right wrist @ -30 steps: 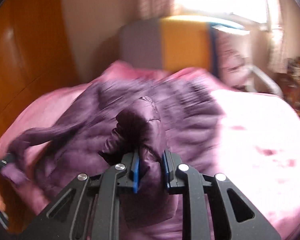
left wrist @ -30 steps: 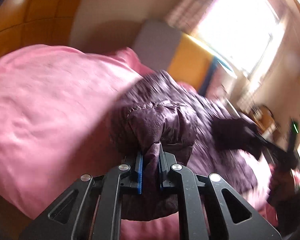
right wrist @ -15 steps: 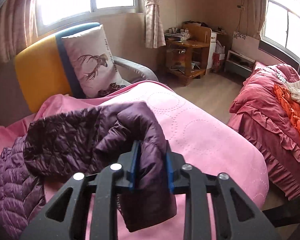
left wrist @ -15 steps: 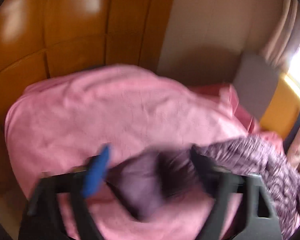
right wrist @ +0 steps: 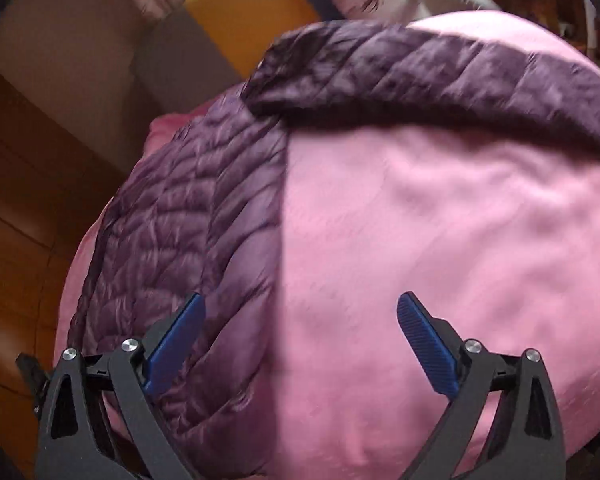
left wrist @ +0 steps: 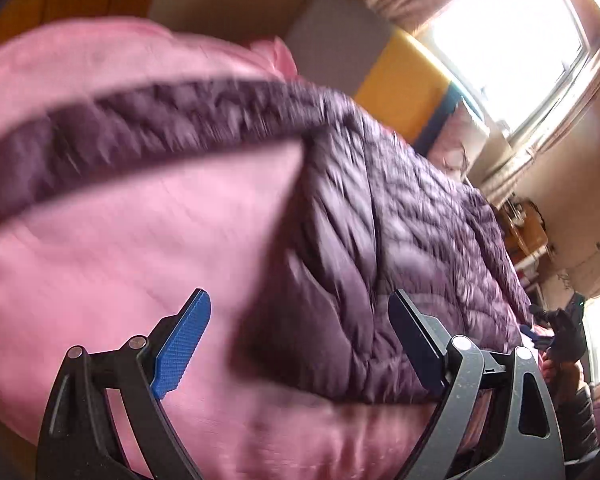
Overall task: Fold large clothes
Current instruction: 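Grasp the jacket edges with both grippers and lift, spreading it across the bed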
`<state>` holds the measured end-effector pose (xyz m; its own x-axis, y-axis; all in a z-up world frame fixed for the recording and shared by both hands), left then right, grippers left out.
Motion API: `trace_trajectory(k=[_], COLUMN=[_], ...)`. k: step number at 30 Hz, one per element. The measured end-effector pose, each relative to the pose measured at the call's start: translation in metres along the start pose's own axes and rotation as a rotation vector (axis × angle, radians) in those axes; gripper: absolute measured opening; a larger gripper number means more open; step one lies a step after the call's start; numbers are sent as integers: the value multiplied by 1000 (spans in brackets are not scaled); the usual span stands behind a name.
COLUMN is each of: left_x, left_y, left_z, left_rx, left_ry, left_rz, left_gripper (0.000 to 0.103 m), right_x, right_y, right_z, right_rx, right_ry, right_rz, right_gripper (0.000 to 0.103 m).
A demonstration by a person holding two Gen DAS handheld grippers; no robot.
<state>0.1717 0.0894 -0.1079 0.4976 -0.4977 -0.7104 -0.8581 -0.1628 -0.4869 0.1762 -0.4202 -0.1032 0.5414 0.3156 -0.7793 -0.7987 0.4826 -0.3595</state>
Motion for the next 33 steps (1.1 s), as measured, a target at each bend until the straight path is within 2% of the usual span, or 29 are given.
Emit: trace_trajectory(k=[2, 3, 4, 5, 7, 8, 11, 15, 18, 19, 21, 22, 23, 25, 28, 30, 33], left_x=[17, 24, 26, 29, 34, 32, 13, -16, -25, -28, -34, -38, -47, -62, -95, -120, -142], left_y=[7, 9, 12, 13, 15, 18, 29, 64, 91, 97, 97, 90, 76, 55, 17, -4, -31], left_z=[-5, -8, -11, -14, -12, -15, -20, -27, -30, -31, -30, -24, -7, 26, 98, 142, 186], left_rx=[-40, -40, -30, -23, -30, -25, 7, 11, 25, 23, 26, 12, -27, -107, -279, -386, -452], left_ry=[58, 54, 54, 56, 65, 79, 83, 100, 77, 77, 68, 52, 20, -72, -279, -369, -434], left_rz=[41, 42, 50, 61, 88, 89, 78, 114, 147, 158, 157, 138, 90, 3, -134, -220, -305], left_gripper=[85, 82, 71, 49, 23, 14, 10, 10, 12, 14, 31, 64, 86, 87, 87, 87, 91], right_x=[16, 21, 25, 28, 29, 25, -5, -32, -31, -29, -33, -38, -43, -52, -48, -33, 11], right_y=[20, 27, 33, 36, 39, 40, 41, 64, 88, 94, 92, 85, 76, 53, 30, 29, 28], right_z=[11, 15, 24, 28, 30, 34, 37, 27, 13, 10, 9, 10, 11, 20, 50, 77, 128], right_rx=[-15, -30, -59, -89, -139, -158, -227, -290, -333, -351, -368, -371, -372, -383, -420, -446, -508], right_ry=[-47, -56, -48, -24, -9, -7, 1, 12, 81, 109, 146, 156, 168, 191, 167, 124, 60], right_rz=[64, 75, 83, 85, 96, 85, 50, 79, 153, 176, 179, 157, 117, 30, -56, -64, -43], right_gripper=[84, 81, 70, 47, 19, 12, 9, 9, 11, 15, 34, 59, 73, 75, 85, 85, 85])
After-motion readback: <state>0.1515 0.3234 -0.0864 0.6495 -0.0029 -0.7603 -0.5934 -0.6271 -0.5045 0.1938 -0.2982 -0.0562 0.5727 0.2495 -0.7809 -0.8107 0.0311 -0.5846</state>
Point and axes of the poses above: each gripper's, at about its wrist camera, not at the fingertips, and x roughly the way its jaws point, z to its left, y to its underside, the point moved 7 cm from there along x, roughly the way its jaws point, and after that the axes turned 3 degrees about z, right-handed, at the moved point
